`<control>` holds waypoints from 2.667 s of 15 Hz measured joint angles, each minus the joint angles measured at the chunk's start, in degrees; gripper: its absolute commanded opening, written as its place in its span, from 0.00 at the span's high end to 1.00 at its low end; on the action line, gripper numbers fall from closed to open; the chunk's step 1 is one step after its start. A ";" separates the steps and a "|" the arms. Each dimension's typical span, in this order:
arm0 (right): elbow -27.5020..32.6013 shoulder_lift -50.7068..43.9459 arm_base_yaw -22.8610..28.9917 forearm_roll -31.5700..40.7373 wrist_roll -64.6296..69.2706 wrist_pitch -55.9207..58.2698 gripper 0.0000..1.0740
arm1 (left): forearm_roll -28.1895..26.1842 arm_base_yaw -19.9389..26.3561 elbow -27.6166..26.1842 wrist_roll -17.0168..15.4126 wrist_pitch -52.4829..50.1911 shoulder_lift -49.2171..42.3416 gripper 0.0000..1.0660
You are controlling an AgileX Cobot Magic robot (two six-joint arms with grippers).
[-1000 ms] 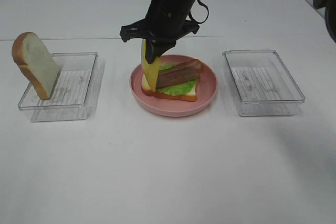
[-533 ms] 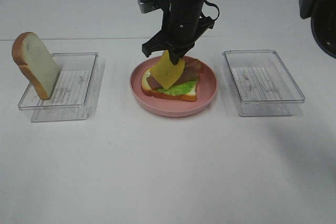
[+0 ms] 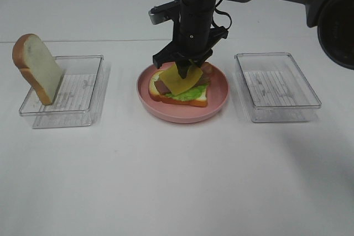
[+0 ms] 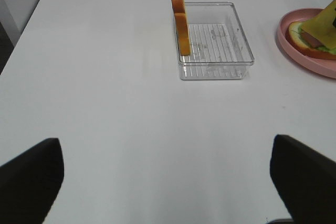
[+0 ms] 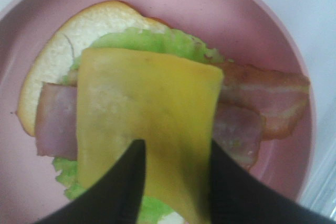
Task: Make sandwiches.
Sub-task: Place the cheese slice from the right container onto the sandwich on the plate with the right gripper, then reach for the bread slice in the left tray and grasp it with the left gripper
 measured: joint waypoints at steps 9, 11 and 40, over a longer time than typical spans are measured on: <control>-10.14 -0.69 0.00 -7.22 0.17 10.37 0.08 | 0.00 0.00 0.00 0.00 0.00 0.00 0.05; -10.49 -4.93 0.00 -6.36 -0.40 10.60 0.08 | 0.00 0.00 0.00 0.00 0.00 0.00 0.05; 83.42 -105.31 -25.73 -1.20 4.30 6.65 0.08 | 0.00 0.00 0.00 0.00 0.00 0.00 0.05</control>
